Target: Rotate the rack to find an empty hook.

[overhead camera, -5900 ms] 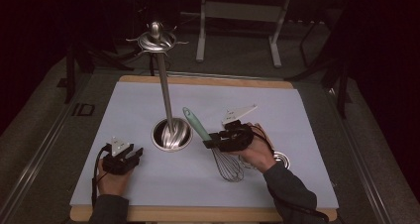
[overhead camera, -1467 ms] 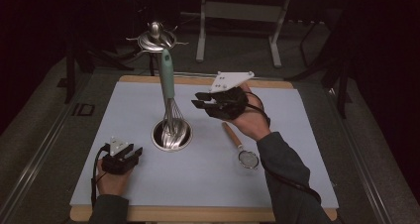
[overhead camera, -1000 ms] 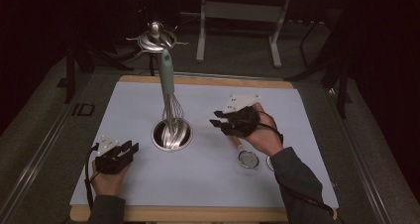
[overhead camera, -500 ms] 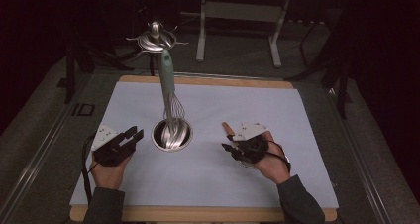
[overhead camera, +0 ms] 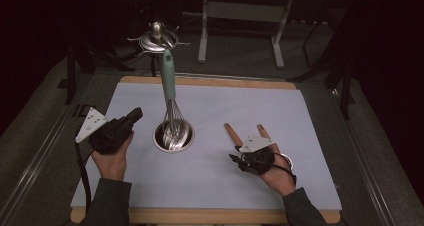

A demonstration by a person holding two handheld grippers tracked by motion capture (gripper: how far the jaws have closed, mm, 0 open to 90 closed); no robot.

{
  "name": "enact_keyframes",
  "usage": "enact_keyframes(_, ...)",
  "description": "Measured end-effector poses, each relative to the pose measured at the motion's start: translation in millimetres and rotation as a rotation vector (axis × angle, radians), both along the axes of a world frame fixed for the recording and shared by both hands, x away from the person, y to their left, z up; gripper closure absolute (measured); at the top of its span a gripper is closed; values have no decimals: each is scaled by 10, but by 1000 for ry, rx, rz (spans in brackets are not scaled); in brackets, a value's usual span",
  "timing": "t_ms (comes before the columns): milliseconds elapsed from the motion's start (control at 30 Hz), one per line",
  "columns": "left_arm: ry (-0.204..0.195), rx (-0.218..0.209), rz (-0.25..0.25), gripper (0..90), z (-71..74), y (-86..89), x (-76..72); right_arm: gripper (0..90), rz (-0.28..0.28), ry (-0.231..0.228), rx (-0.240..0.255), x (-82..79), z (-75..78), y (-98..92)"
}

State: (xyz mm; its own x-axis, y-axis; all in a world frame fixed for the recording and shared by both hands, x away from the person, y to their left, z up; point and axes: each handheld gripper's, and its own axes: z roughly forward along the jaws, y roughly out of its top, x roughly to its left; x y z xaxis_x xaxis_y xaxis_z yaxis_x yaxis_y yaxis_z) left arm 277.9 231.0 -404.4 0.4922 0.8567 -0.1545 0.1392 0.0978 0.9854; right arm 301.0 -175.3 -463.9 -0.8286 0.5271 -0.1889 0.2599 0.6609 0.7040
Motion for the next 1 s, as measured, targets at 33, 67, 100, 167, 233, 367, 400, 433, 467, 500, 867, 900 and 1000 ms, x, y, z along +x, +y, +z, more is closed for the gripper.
enact_keyframes(33,-15,-11,-2,900,27,-15,6,627,-4,3,1,-7,-4,-8)
enact_keyframes(67,-46,-10,-12,900,64,-33,4,627,-5,0,5,-8,-3,-24)
enact_keyframes(100,-67,-10,-18,900,90,-50,0,625,-13,-3,19,-7,0,-46)
enact_keyframes(167,-109,4,-18,900,163,-99,-11,620,-30,-2,43,-5,9,-80)
enact_keyframes(233,-137,-1,-19,900,235,-129,-6,617,-45,2,59,3,11,-113)
enact_keyframes(367,-169,-34,-15,900,382,-162,58,611,-62,5,64,17,-6,-149)
enact_keyframes(400,-175,-35,-11,899,407,-170,76,610,-68,5,65,17,-6,-154)
enact_keyframes(433,-181,-39,-10,899,447,-180,111,610,-70,3,63,19,-5,-158)
enact_keyframes(467,-185,-40,-12,899,482,-190,132,608,-70,0,61,23,-1,-166)
enact_keyframes(500,-192,-44,-12,899,509,-203,146,608,-73,-1,63,21,2,-169)
enact_keyframes(867,-304,-65,-6,899,912,-307,166,603,-91,-13,75,24,30,-219)
enact_keyframes(900,-313,-73,-6,899,934,-309,165,603,-91,-15,75,24,34,-222)
enact_keyframes(1000,-329,-75,-1,899,994,-316,158,602,-93,-15,79,21,43,-230)
